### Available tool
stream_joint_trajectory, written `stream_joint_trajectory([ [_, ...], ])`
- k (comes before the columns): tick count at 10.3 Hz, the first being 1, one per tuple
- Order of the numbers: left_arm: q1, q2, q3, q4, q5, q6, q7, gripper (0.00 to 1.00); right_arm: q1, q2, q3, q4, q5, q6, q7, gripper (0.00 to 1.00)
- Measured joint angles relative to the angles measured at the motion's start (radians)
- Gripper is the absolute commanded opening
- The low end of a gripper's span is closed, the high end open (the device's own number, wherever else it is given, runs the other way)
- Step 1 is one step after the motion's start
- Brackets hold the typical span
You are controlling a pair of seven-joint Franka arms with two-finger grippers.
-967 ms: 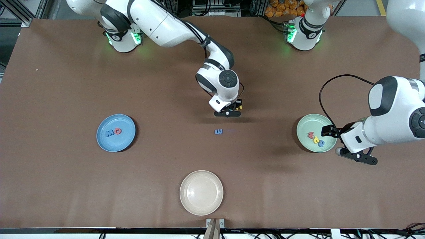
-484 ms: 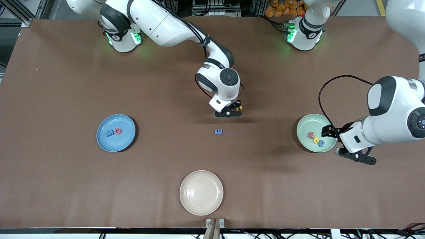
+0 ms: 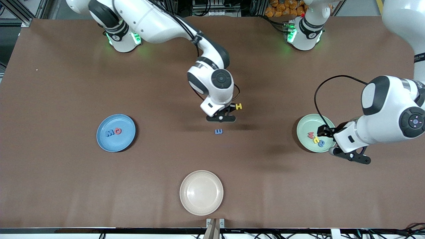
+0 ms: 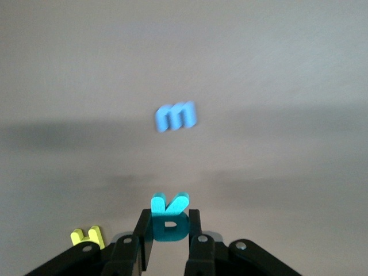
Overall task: Sort uppercase to blue plate, lowercase to green plate
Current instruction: 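Carry the R to the blue plate while the left gripper reaches the m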
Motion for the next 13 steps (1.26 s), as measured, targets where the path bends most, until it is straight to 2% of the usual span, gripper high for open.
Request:
stream_joint_trajectory([
  [3, -0.090, 0.007, 0.001, -0.001, -0.001, 0.030, -0.118, 0.66, -0.203, -0.137, -0.001, -0.008, 0.044, -0.255, -0.198, 0.00],
  [5, -0.188, 0.018, 0.004, -0.002, -0.003, 0.071, -0.255, 0.66, -0.384, -0.207, -0.002, -0.078, 0.049, -0.313, -0.392, 0.00],
  [7, -0.328, 0.043, 0.036, -0.005, -0.004, 0.119, -0.417, 0.67, -0.545, -0.262, -0.023, -0.195, 0.051, -0.315, -0.574, 0.00],
  [9, -0.480, 0.088, 0.091, -0.008, -0.004, 0.186, -0.558, 0.67, -0.643, -0.286, -0.062, -0.296, 0.052, -0.287, -0.694, 0.00],
  [11, -0.602, 0.146, 0.147, -0.010, -0.005, 0.263, -0.663, 0.68, -0.655, -0.286, -0.147, -0.418, 0.052, -0.139, -0.767, 0.00],
  [12, -0.651, 0.177, 0.174, -0.010, -0.009, 0.308, -0.706, 0.68, -0.657, -0.283, -0.169, -0.486, 0.052, -0.041, -0.784, 0.00],
  [13, -0.693, 0.208, 0.204, -0.009, -0.030, 0.356, -0.736, 0.69, -0.658, -0.279, -0.175, -0.539, 0.052, 0.035, -0.788, 0.25],
])
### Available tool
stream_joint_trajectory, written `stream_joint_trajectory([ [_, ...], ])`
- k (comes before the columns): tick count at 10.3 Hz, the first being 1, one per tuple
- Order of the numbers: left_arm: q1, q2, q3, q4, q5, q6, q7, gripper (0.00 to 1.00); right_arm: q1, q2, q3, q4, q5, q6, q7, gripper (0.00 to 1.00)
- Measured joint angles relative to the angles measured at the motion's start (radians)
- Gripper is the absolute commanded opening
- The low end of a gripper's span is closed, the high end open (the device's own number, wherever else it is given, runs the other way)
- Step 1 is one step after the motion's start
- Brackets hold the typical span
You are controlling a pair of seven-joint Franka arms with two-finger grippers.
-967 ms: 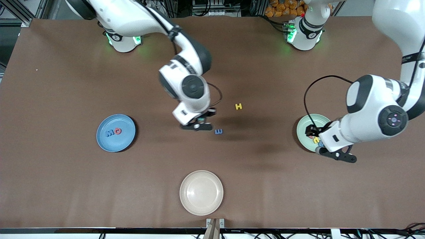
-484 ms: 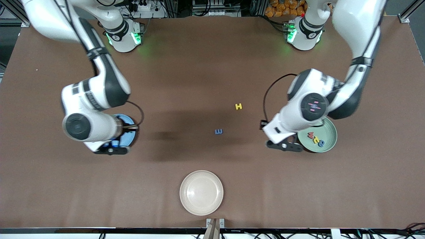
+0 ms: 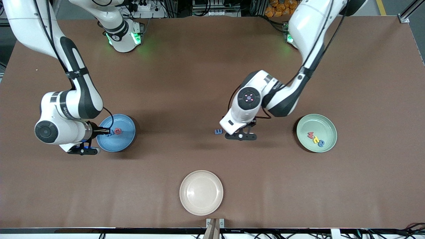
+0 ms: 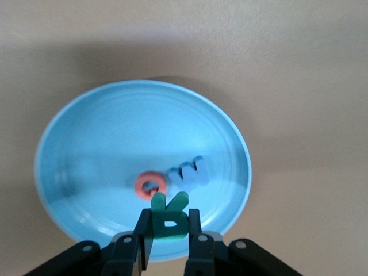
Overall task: Sort uppercase to blue plate, lowercase to green plate
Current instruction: 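Carry the R to the blue plate while the left gripper reaches the m, then release the R on the blue plate while the left gripper lowers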
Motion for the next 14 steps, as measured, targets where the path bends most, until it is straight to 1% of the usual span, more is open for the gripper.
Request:
stream_joint_trajectory([
  [1, -0.041, 0.028, 0.036, 0.005, -0.034, 0.038, -0.014, 0.70, 0.002, 0.006, 0.000, -0.029, 0.000, 0.038, 0.000, 0.55],
  [2, -0.079, 0.052, 0.076, 0.017, -0.075, 0.056, -0.021, 0.71, 0.004, 0.008, 0.001, -0.035, 0.000, 0.048, 0.000, 1.00],
  [4, -0.149, 0.084, 0.153, 0.057, -0.116, 0.062, -0.059, 0.72, 0.005, -0.002, 0.001, -0.027, 0.000, 0.043, 0.000, 1.00],
  [5, -0.177, 0.096, 0.180, 0.079, -0.121, 0.062, -0.085, 0.72, 0.006, -0.020, -0.002, -0.018, 0.000, 0.022, 0.000, 1.00],
  [8, -0.267, 0.127, 0.283, 0.124, -0.193, 0.062, -0.107, 0.71, 0.006, -0.122, -0.020, 0.074, 0.000, -0.138, -0.001, 1.00],
  [11, -0.317, 0.177, 0.320, 0.153, -0.197, 0.062, -0.112, 0.71, 0.012, -0.219, -0.021, 0.184, 0.002, -0.286, -0.001, 1.00],
  [14, -0.353, 0.211, 0.341, 0.182, -0.197, 0.067, -0.115, 0.71, 0.064, -0.235, -0.021, 0.316, 0.007, -0.407, 0.001, 1.00],
])
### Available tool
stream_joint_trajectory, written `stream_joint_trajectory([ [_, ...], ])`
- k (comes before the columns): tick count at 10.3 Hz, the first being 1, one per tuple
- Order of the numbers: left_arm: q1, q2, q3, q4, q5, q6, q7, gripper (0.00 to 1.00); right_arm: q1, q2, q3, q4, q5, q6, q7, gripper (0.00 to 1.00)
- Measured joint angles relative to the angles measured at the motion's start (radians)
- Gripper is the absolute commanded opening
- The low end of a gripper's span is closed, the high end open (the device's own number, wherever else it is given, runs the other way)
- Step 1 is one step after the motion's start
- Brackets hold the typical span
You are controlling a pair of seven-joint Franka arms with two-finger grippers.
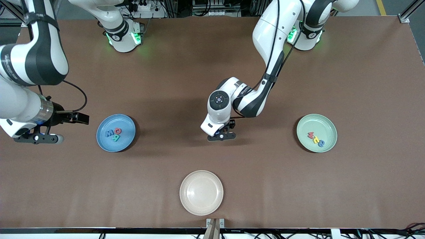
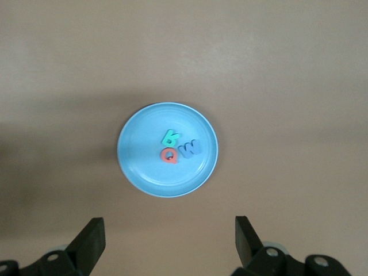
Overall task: Sort uppercase to blue plate, lowercase to green plate
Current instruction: 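Release the R on the blue plate while the left gripper lowers, then grasp the blue m with the left gripper while the right gripper withdraws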
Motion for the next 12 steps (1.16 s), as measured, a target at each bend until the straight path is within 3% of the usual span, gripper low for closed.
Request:
stream_joint_trajectory([
  [3, -0.012, 0.012, 0.021, 0.004, 0.000, 0.005, 0.000, 0.71, 0.003, -0.024, -0.005, 0.052, 0.058, -0.023, 0.000, 1.00],
  [7, -0.024, 0.028, 0.028, 0.007, 0.000, 0.026, 0.000, 0.64, 0.005, -0.032, -0.002, 0.067, 0.066, -0.024, 0.000, 1.00],
  [12, -0.033, 0.038, 0.030, 0.012, 0.000, 0.038, 0.000, 0.44, 0.034, -0.035, 0.003, 0.074, 0.088, -0.025, 0.000, 0.79],
])
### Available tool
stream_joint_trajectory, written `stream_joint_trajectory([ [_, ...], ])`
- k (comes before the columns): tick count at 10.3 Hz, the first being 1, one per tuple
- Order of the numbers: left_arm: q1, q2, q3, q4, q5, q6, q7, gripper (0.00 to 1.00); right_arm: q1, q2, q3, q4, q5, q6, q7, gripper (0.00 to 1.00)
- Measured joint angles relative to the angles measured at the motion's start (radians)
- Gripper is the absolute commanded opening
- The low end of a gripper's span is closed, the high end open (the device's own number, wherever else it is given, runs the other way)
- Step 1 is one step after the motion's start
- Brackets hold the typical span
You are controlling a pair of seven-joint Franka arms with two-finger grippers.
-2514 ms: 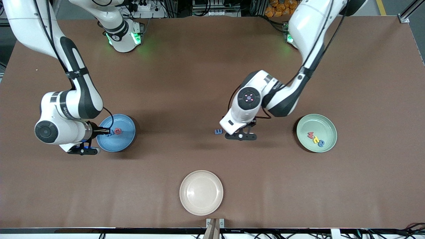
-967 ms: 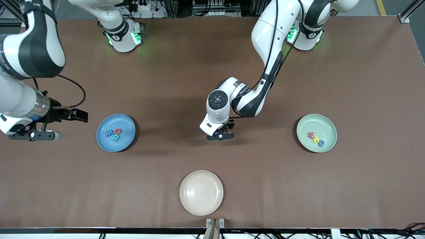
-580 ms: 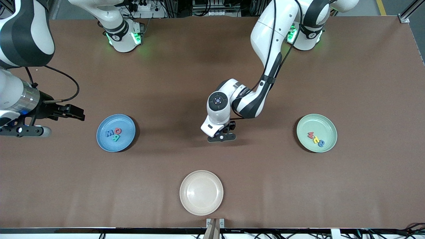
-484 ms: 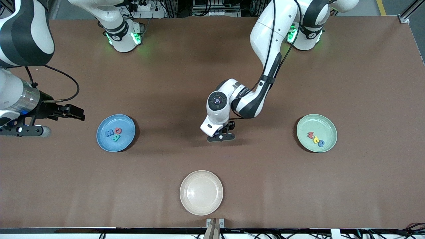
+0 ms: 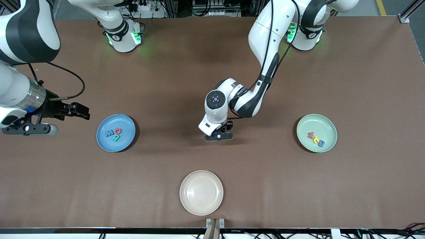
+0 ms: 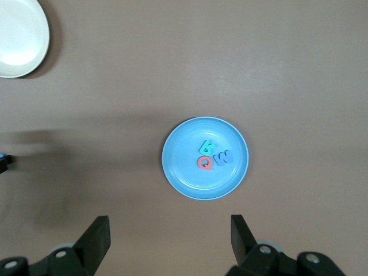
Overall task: Sort uppercase to blue plate, lowercase to green plate
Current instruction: 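Grasp the blue m with the left gripper while the right gripper withdraws, then carry the m to the green plate while the right gripper reaches the H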
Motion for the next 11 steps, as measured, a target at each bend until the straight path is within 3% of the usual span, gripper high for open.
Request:
stream_joint_trajectory([
  [4, -0.001, 0.001, 0.001, 0.004, 0.000, 0.001, 0.000, 0.27, 0.009, -0.004, 0.018, 0.017, 0.029, -0.001, 0.036, 0.67],
  [8, 0.021, -0.030, 0.013, 0.026, 0.000, -0.039, 0.093, 0.10, 0.140, -0.004, 0.022, 0.041, 0.032, -0.001, 0.236, 0.73],
  [9, 0.040, -0.059, 0.015, 0.028, 0.000, -0.093, 0.142, 0.01, 0.184, -0.003, 0.023, 0.041, 0.032, 0.000, 0.287, 0.75],
  [11, 0.096, -0.118, 0.019, 0.022, 0.000, -0.213, 0.272, 0.00, 0.265, 0.002, 0.025, 0.041, 0.033, 0.002, 0.363, 0.79],
])
